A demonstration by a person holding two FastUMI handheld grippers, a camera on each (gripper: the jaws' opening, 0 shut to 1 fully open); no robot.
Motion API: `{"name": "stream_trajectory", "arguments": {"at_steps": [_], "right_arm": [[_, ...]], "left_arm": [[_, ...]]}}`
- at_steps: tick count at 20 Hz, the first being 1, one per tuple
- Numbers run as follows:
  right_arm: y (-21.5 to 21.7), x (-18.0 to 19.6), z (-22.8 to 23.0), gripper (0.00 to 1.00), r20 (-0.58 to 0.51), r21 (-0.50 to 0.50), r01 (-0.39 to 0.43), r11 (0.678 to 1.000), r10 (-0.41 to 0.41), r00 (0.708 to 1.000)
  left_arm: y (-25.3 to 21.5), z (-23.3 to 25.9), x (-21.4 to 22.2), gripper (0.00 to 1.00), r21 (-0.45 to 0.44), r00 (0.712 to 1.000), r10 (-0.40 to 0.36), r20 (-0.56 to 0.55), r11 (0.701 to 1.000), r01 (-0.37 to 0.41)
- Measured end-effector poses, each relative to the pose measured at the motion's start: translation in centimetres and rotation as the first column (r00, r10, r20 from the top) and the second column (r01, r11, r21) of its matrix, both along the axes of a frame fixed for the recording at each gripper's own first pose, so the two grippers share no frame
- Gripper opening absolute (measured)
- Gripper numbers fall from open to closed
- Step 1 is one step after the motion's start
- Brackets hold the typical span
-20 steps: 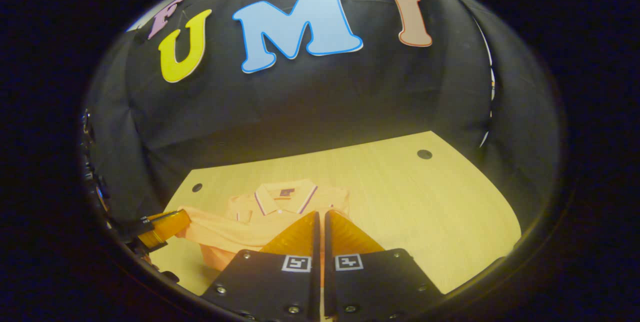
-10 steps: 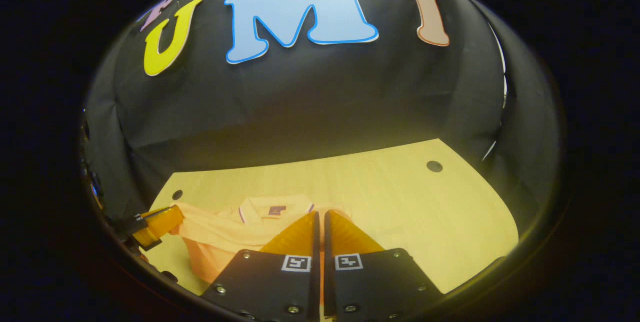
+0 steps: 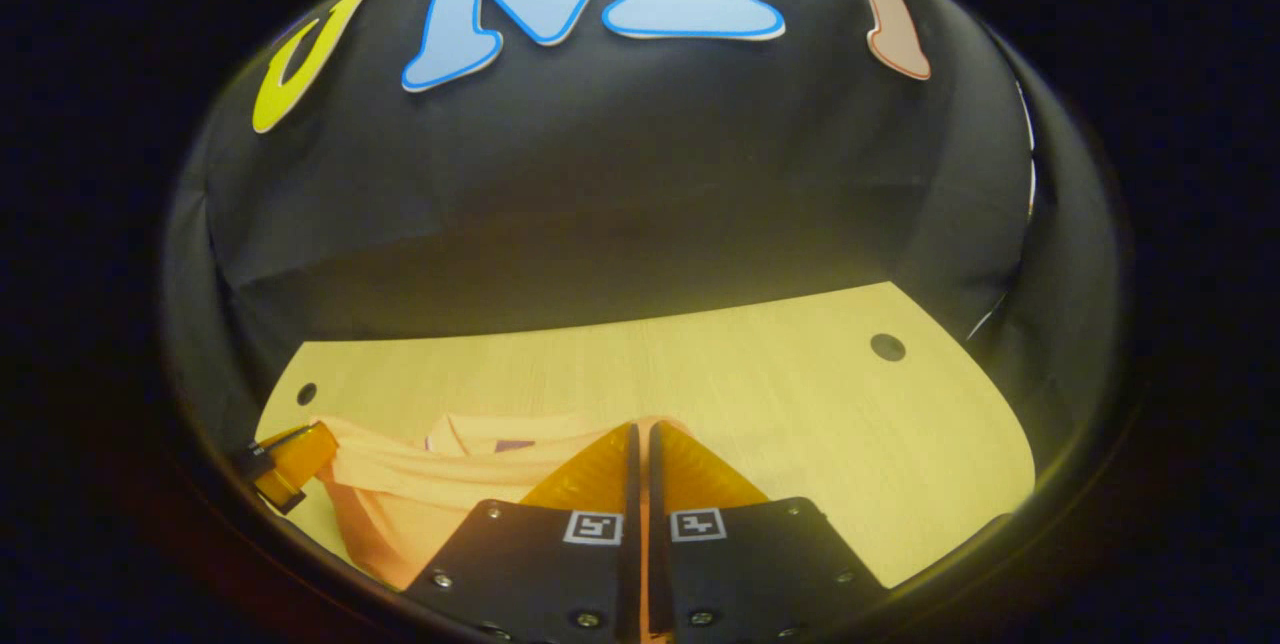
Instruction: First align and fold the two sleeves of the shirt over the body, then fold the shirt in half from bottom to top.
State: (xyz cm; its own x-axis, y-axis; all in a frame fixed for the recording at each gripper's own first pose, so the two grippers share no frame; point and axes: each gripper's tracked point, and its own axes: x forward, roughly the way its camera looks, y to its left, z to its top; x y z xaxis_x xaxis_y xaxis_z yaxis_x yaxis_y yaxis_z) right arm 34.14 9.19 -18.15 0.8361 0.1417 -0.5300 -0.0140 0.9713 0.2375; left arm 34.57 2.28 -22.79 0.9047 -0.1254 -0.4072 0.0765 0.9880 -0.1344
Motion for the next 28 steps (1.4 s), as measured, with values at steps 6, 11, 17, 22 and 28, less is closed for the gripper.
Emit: {"name": "stream_trajectory", "arguments": {"at_steps": [6, 11, 17, 22, 28], "right_arm": [[1.2, 0.7, -3.6, 0.03, -0.07, -0.055, -0.018, 0.998, 0.015, 0.997], [1.7, 0.2, -5.1, 0.04, -0.11, -0.1, -0.041, 0.994, 0.03, 0.994], [1.4, -1.7, -3.7, 0.18, -0.1, -0.122, -0.041, 0.992, 0.028, 0.995], [0.4, -4.3, -1.0, 0.36, -0.049, -0.121, -0.028, 0.992, 0.022, 0.999], [-1.1, -9.0, 3.9, 0.7, 0.06, -0.091, -0.022, 0.996, 0.028, 0.998]], "left_arm": [[0.4, -3.2, 1.3, 0.06, 0.031, 0.999, -0.001, -0.051, 1.0, 0.002], [0.3, -4.2, 1.2, 0.06, 0.04, 0.997, -0.011, -0.081, 0.999, 0.014], [0.0, -3.2, -0.1, 0.26, 0.062, 0.996, -0.03, -0.089, 0.997, 0.036], [-0.8, 0.0, -2.2, 0.58, 0.087, 0.998, -0.049, -0.038, 0.995, 0.052], [-2.3, 5.1, -6.7, 0.72, 0.104, 0.997, -0.056, 0.048, 0.993, 0.051]]}}
